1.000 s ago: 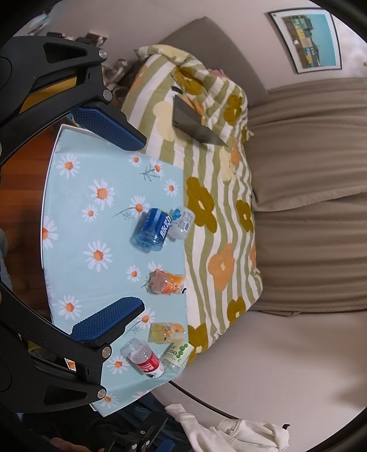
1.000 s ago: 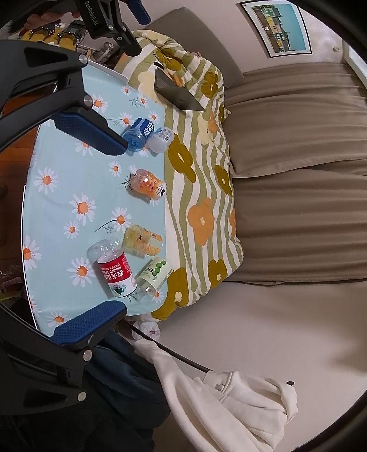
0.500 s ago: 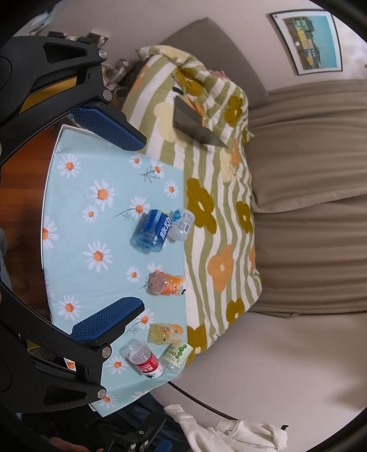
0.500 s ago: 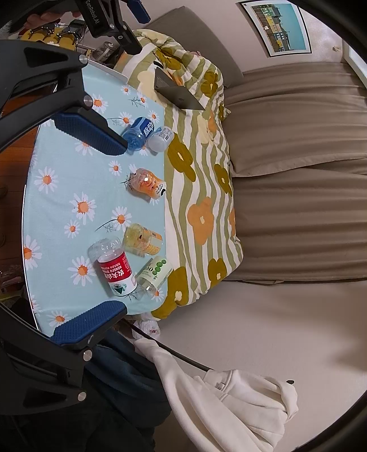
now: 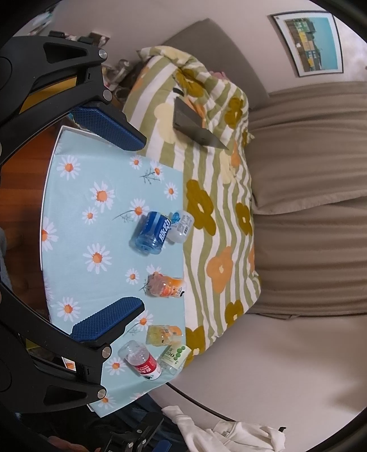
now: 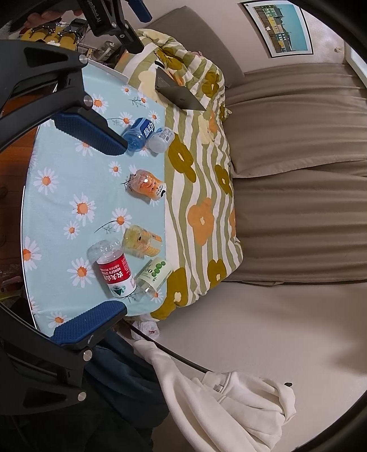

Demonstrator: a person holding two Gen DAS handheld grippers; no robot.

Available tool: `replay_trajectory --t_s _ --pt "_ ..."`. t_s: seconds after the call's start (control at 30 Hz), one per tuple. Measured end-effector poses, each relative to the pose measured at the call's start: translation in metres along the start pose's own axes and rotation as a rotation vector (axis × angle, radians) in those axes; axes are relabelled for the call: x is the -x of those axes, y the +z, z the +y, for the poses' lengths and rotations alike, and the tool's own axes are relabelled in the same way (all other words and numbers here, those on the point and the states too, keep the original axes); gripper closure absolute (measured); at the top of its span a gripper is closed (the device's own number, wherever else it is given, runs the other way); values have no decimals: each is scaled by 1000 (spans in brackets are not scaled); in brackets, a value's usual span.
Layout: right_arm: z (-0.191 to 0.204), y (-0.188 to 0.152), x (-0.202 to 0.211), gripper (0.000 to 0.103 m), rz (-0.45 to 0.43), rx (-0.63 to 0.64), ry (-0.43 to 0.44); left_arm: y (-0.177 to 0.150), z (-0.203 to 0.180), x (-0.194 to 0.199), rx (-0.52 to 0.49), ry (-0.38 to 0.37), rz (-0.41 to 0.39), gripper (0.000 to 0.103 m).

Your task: Flip cup upright

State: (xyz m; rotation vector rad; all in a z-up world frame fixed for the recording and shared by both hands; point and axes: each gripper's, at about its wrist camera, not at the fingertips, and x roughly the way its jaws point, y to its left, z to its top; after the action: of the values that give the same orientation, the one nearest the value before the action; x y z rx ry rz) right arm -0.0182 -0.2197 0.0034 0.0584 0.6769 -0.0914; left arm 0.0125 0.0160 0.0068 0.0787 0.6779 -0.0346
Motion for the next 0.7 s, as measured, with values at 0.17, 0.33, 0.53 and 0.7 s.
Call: replay_trajectory --t_s 0.17,0.33,0.53,0.7 --pt "-1 0 0 0 -1 2 0 0 0 0 2 -2 -1 0" --pt "3 0 0 0 -2 5 -2 2 4 -2 5 -3 -4 0" --pt "6 2 -2 0 -5 5 -7 6 8 -4 11 -11 -11 0" --pt "9 6 -5 0 8 -14 -15 8 11 -9 -4 -21 10 0"
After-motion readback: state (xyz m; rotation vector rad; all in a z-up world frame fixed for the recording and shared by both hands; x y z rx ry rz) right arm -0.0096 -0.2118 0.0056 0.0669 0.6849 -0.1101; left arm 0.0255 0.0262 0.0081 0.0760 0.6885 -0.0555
